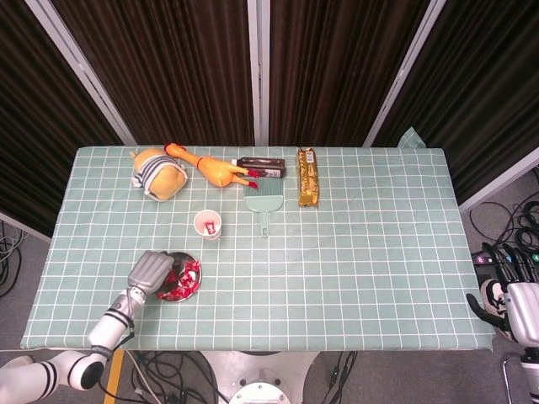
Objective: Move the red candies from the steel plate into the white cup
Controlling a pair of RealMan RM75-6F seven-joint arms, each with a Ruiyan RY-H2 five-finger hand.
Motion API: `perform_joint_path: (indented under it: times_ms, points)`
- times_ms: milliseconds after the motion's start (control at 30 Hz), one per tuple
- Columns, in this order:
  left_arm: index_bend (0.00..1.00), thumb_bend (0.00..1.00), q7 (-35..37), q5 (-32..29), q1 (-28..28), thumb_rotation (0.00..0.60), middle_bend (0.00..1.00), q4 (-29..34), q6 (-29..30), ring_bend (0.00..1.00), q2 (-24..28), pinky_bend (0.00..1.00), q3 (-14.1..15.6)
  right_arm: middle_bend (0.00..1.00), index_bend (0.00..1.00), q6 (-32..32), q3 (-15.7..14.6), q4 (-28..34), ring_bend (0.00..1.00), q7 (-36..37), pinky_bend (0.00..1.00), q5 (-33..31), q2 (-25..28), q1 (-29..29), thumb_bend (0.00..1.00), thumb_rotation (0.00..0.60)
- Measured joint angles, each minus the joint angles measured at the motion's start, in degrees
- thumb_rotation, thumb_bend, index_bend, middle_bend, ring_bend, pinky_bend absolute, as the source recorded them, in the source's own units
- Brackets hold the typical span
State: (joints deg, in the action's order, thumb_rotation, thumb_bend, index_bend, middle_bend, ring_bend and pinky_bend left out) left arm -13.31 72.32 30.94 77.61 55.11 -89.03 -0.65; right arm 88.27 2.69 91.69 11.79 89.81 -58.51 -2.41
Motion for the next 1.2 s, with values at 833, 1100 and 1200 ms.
perform_joint_path:
  times_ms: [833,1100,1200]
  points:
    - [0.68,0.43,4.79,4.97,2.87,0.6,0.62,8.67,5.81,0.57,7.89,0.82,-8.17,0.15,0.0,0.62,0.0,-0.14,0.0,0.39,0.07,0.45,0.14,0.15,0.23,0.6]
    - [0.68,0.43,6.07,0.91,8.76,0.6,0.62,6.36,1.41,0.57,6.19,0.82,-13.35,0.15,0.0,0.46,0.07,-0.17,0.0,0.44,0.07,0.21,0.44,0.12,0.23,0.6]
    - [0.68,0.43,5.66,-0.99,11.0,0.6,0.61,3.13,-0.77,0.57,4.1,0.82,-14.29,0.15,0.0,0.41,0.16,-0.06,0.0,0.37,0.07,0.03,0.72,0.11,0.23,0.6]
